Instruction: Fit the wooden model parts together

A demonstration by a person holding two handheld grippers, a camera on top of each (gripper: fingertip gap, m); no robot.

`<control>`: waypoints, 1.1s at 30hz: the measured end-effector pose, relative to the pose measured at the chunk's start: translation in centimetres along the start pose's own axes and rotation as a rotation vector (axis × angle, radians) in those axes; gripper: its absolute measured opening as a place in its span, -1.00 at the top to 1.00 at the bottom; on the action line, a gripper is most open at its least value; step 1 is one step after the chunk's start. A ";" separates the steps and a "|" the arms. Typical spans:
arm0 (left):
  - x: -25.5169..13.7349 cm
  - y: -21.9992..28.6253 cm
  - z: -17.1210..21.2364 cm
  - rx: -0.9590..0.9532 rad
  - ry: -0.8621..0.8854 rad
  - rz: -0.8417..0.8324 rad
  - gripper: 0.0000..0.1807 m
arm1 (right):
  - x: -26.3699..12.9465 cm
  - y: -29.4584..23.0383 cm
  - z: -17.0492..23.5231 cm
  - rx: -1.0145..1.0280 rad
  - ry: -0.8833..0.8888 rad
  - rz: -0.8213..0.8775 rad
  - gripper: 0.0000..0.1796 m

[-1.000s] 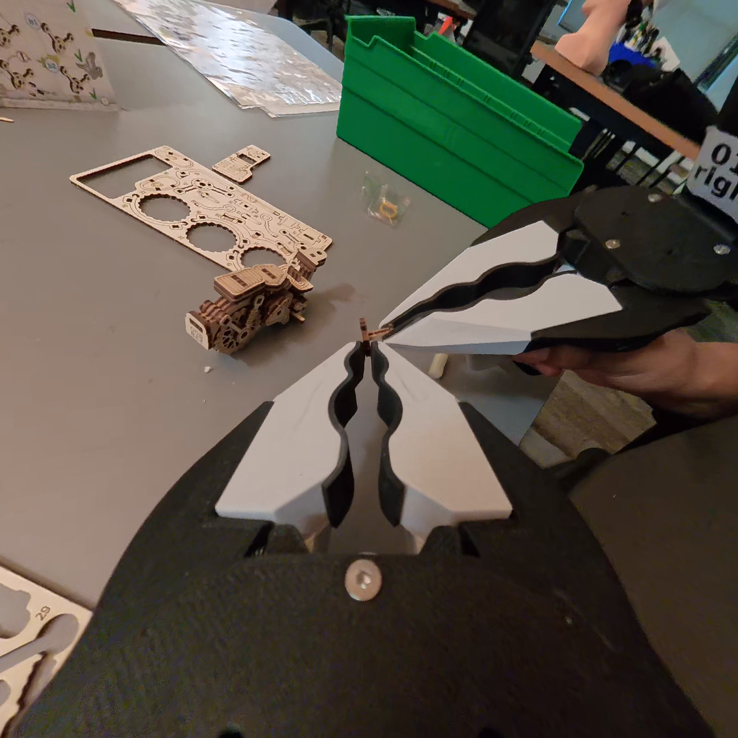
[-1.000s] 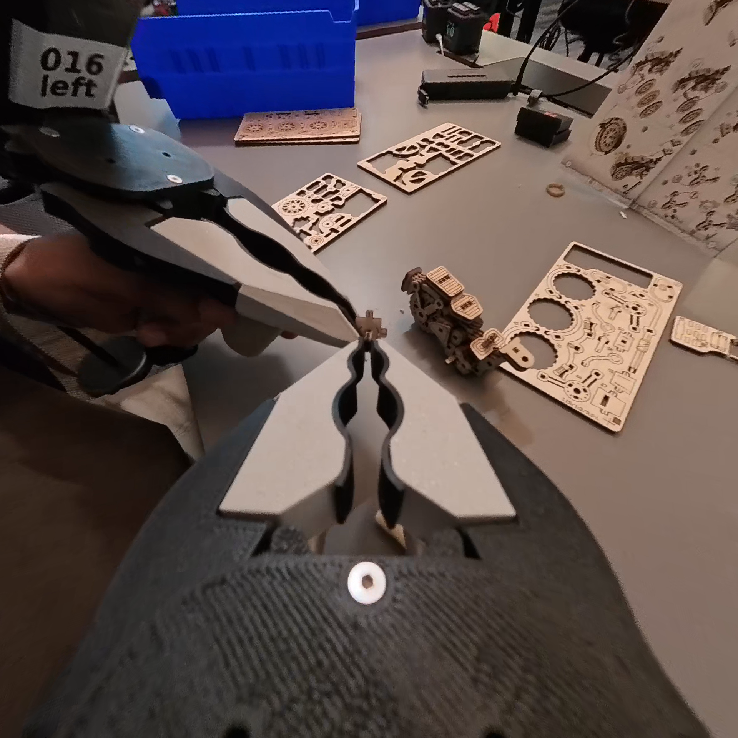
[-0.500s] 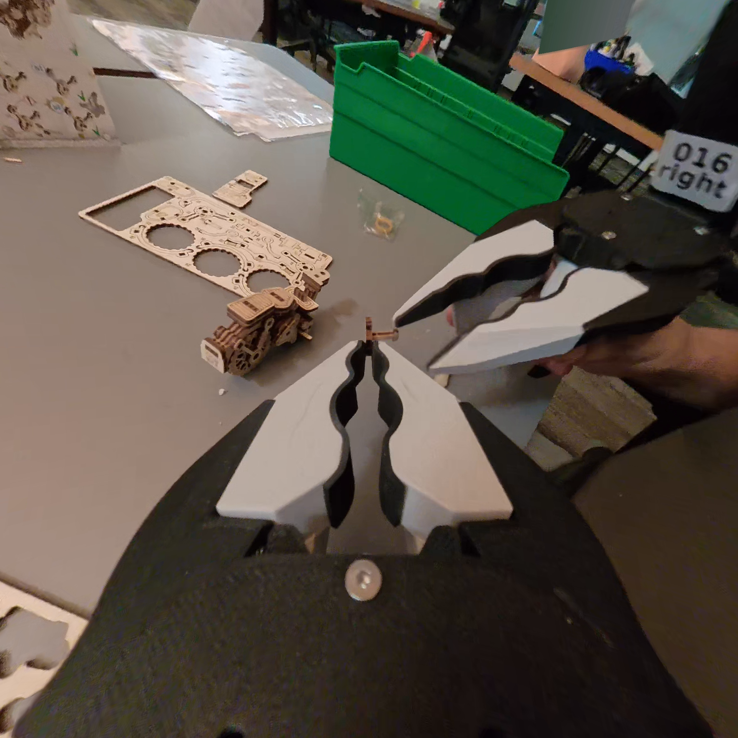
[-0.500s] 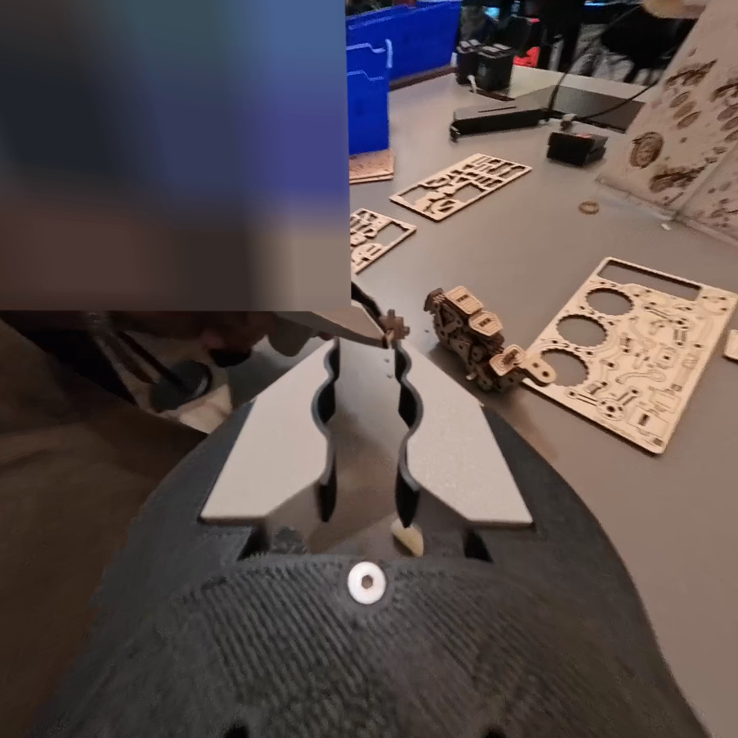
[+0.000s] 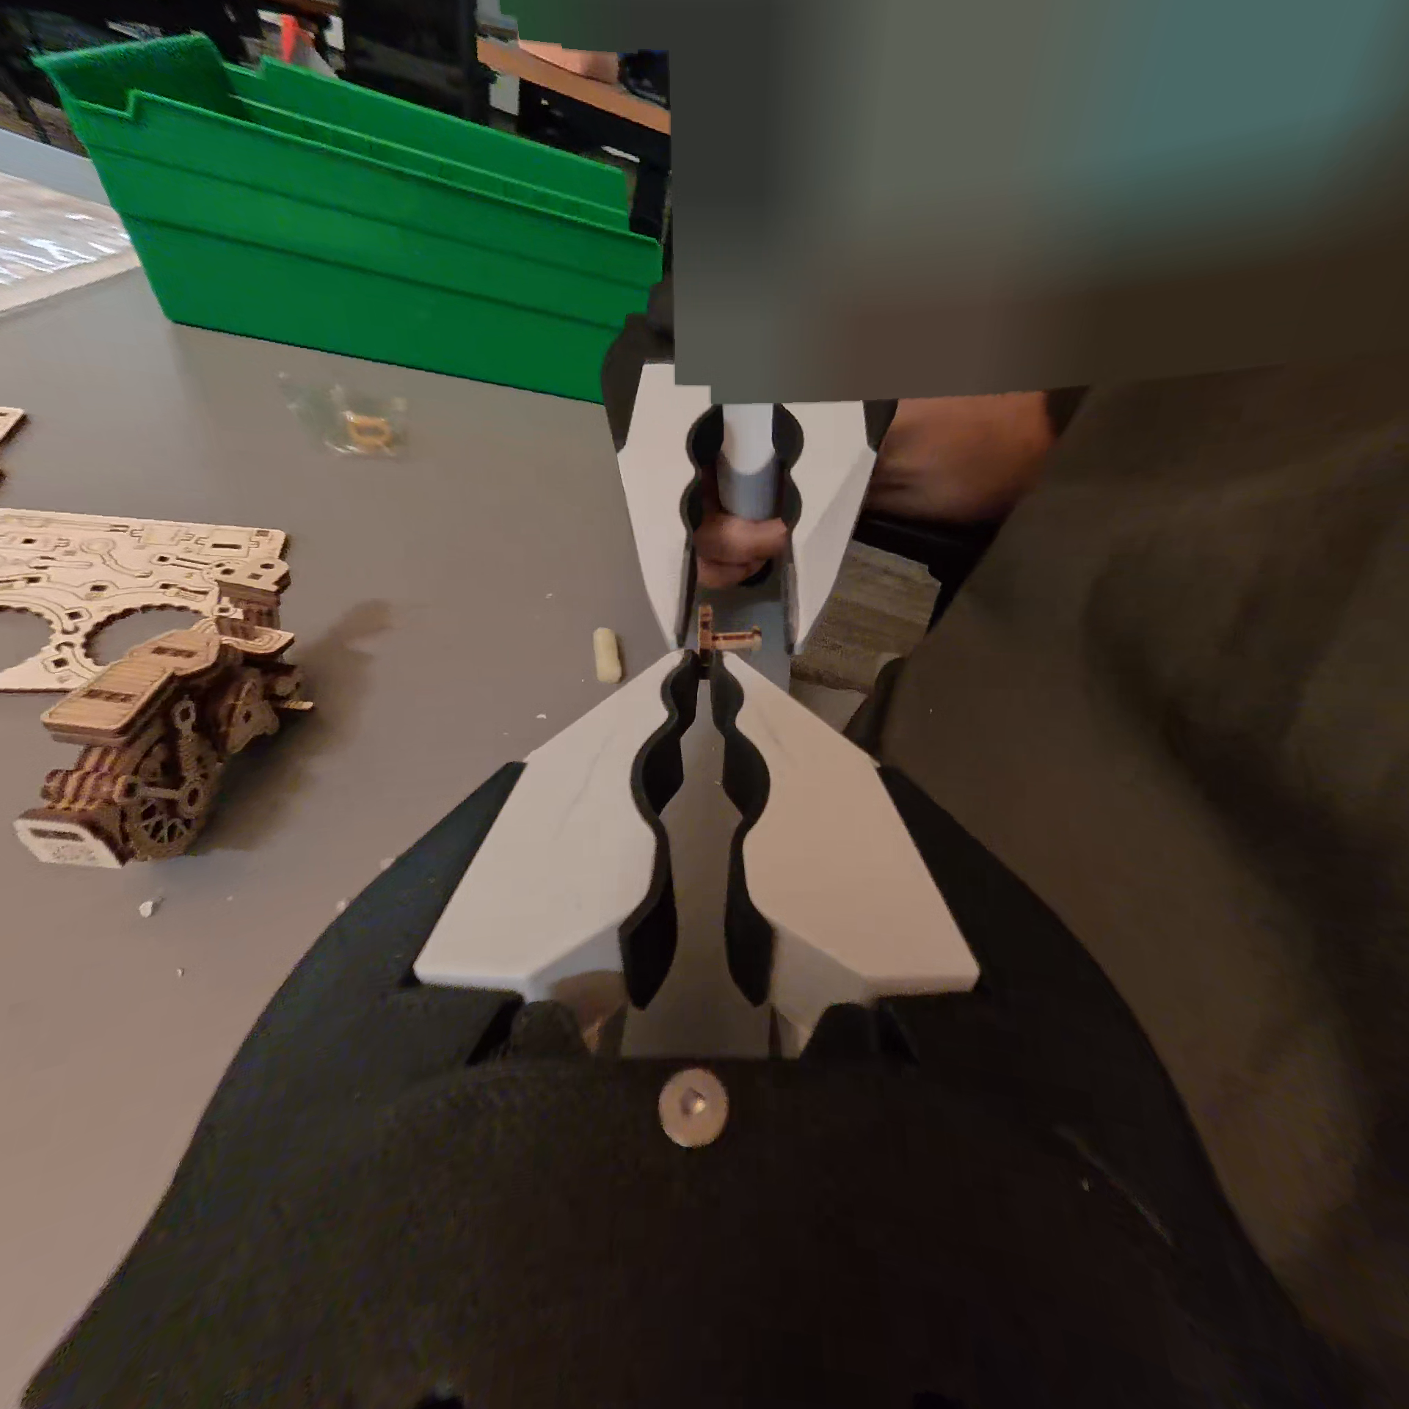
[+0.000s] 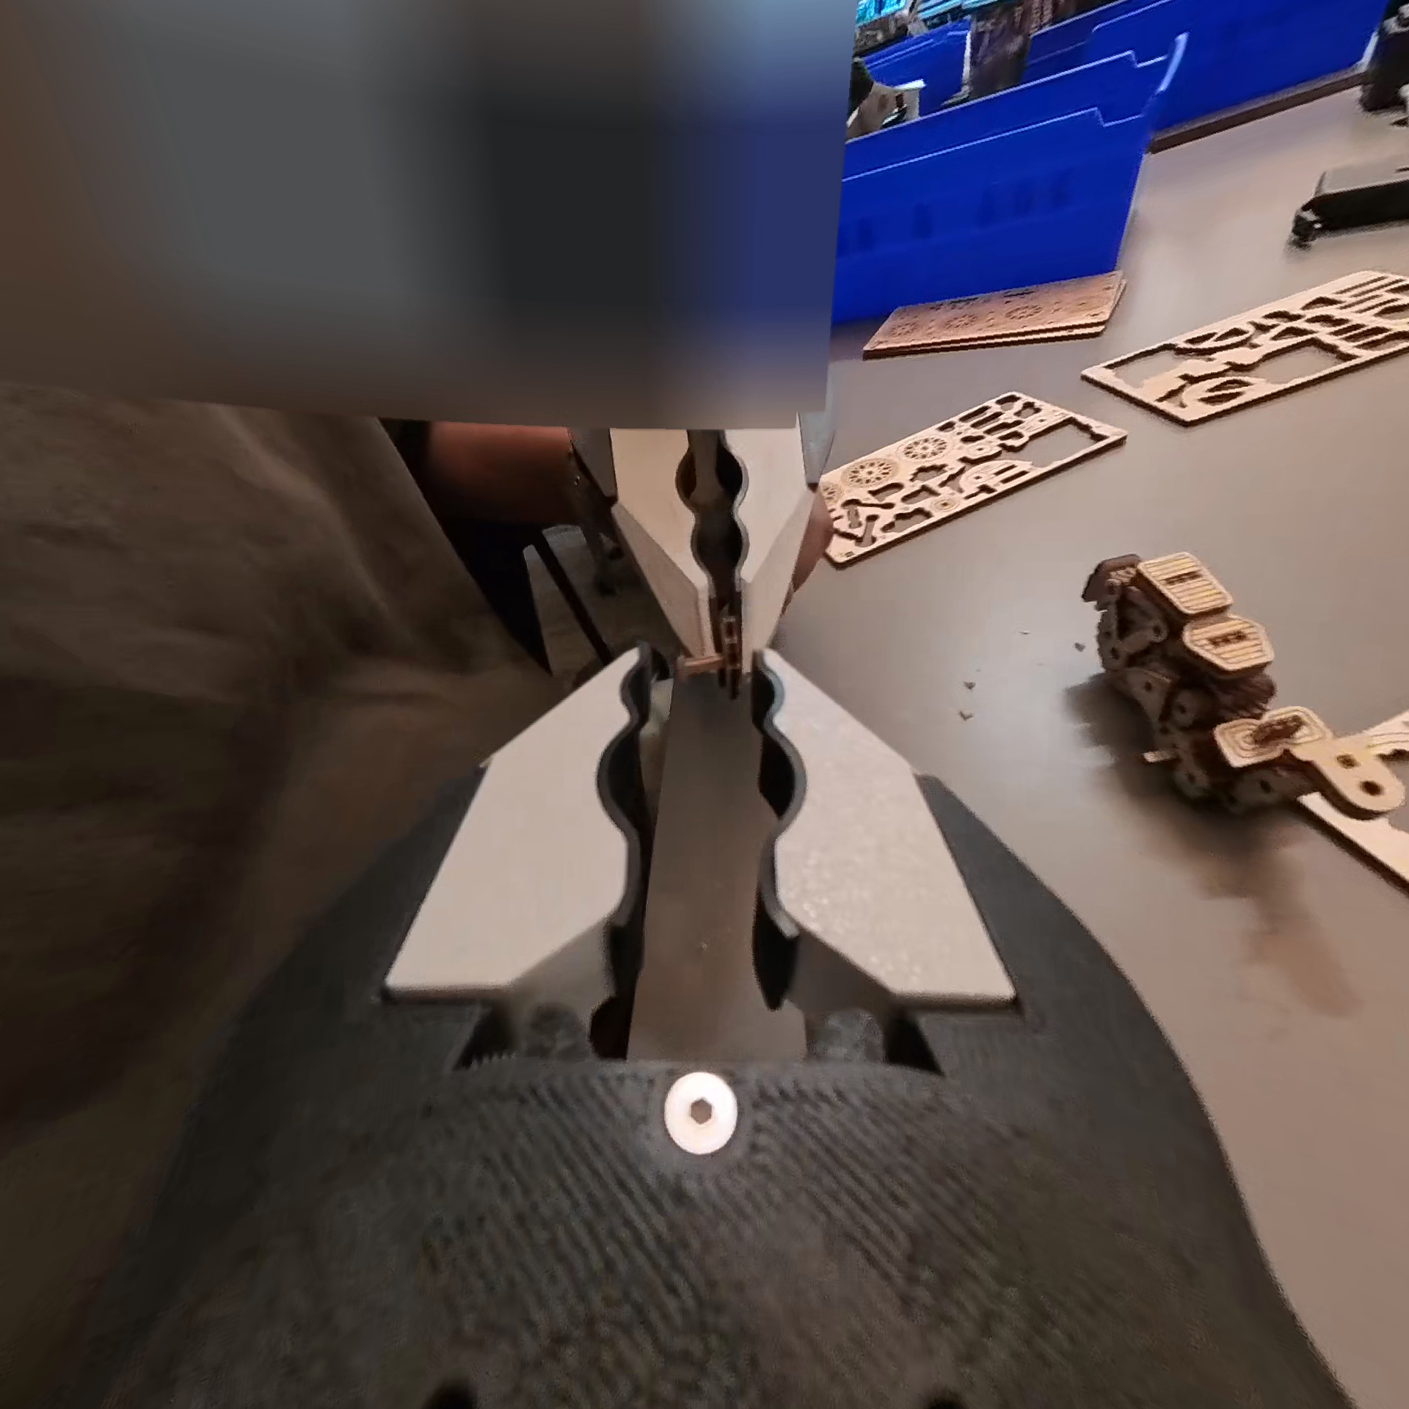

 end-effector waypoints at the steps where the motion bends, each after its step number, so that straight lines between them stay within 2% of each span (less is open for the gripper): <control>1: 0.1 0.1 0.1 0.002 -0.007 0.003 1.00 | 0.0 -0.1 0.1 -0.006 -0.005 -0.002 0.77; 4: 0.1 0.3 0.2 0.003 -0.010 0.019 1.00 | -0.2 -0.2 -0.1 -0.017 0.001 -0.008 0.85; 26: 0.1 0.7 -0.2 -0.030 0.023 0.037 1.00 | -0.4 -0.5 0.0 -0.059 -0.019 -0.021 0.85; 33: 0.0 0.7 -0.7 -0.050 0.057 0.038 0.78 | -1.2 0.1 -0.7 -0.028 0.048 0.007 0.85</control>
Point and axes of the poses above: each gripper's, where its closed fingertips meet, x out along the fingers, z out of its underside, y = z × x across the jaws, the point moved 3 cm from there along -x, back along the fingers, and after that the axes turned 6 degrees about -z, right-handed, at the moved point
